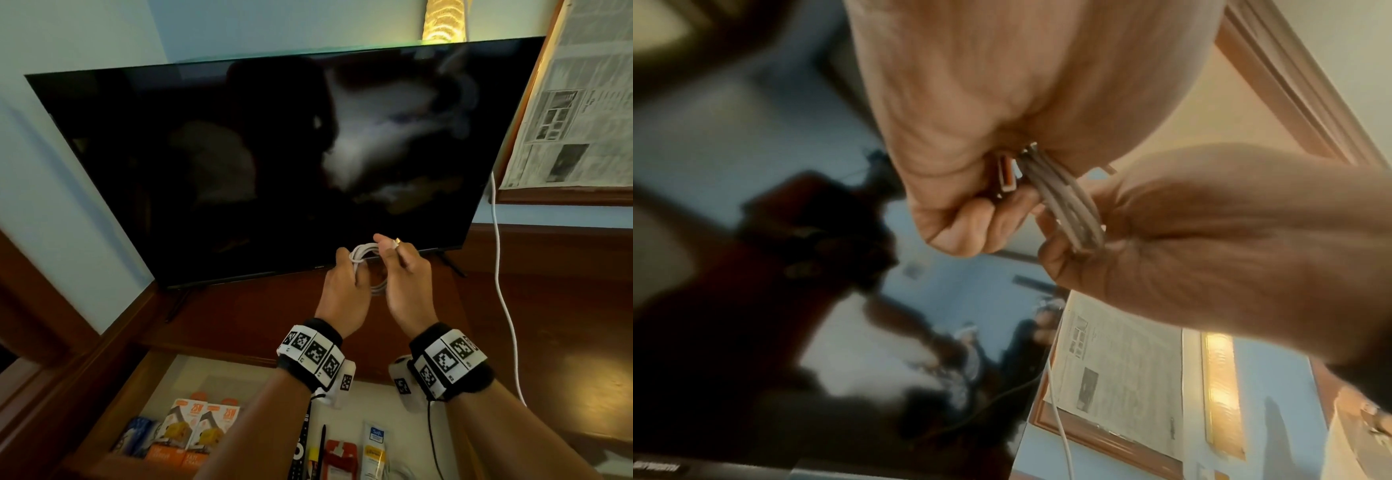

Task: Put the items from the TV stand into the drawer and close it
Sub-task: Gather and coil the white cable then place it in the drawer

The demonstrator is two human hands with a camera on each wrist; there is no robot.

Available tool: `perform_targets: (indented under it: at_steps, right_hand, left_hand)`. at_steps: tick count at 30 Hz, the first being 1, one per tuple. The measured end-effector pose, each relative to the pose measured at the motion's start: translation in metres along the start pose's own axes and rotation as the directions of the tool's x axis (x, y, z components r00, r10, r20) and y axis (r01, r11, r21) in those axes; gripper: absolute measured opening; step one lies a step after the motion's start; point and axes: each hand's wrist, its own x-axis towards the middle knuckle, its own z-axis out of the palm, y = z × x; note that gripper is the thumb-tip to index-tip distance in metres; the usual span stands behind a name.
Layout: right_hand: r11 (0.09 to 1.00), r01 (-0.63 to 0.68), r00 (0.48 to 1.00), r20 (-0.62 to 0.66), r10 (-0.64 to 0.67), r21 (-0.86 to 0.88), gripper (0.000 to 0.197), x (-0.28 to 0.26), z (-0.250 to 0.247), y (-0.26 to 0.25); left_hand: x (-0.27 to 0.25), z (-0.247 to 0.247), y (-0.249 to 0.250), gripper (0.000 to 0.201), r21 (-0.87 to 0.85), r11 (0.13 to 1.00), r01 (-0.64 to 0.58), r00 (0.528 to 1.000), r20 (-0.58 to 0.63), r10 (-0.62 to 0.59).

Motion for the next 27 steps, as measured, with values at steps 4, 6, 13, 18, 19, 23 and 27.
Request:
perform_targets:
  at_steps: [4, 6, 13, 18, 19, 23, 27]
  right_hand:
    - [1.0, 0.008, 0.99, -0.142, -0.011, -0.022, 0.029, 0.014, -0.002, 0.007]
    - [0.999, 0.012, 0.988, -0.151, -0.02, -0.047, 0.037, 0.022, -0.004, 0.006]
    - [0.976, -0.216, 0.966, -0.149, 0.213, -0.008, 0.035, 0.048, 0.002, 0.014]
    - [0.935, -0.343, 0.923, -0.152, 0.353, 0.086, 0.037, 0.054, 0.0, 0.023]
    - [0.925, -0.356, 0.915, -0.15, 0.374, 0.129, 0.037, 0.054, -0.003, 0.021]
    - [0.915, -0.332, 0.94, 0.0, 0.341, 0.229, 0.036, 0.055, -0.014, 0.013]
    - [0.963, -0.246, 0.968, 0.073, 0.239, 0.113, 0.034, 0.055, -0.026, 0.002]
  left_hand:
    - [-0.006, -0.001, 0.002, 0.033, 0.029, 0.999, -0.043, 0.99, 0.139, 0.038]
    - [-0.012, -0.002, 0.003, 0.035, -0.075, 0.997, -0.036, 0.976, 0.214, 0.051]
    - [-0.025, 0.007, 0.008, 0.018, 0.37, 0.917, -0.152, 0.986, 0.115, 0.117]
    - [-0.036, 0.012, 0.022, 0.016, 0.451, 0.883, -0.129, 0.985, 0.158, 0.063]
    - [-0.034, 0.011, 0.021, 0.016, 0.37, 0.922, -0.113, 0.981, 0.19, 0.044]
    - [-0.019, 0.004, 0.02, 0.026, 0.013, 1.0, 0.013, 0.96, 0.28, -0.016]
    - [-0.026, 0.003, 0.01, 0.028, -0.12, 0.988, 0.093, 0.957, 0.284, -0.055]
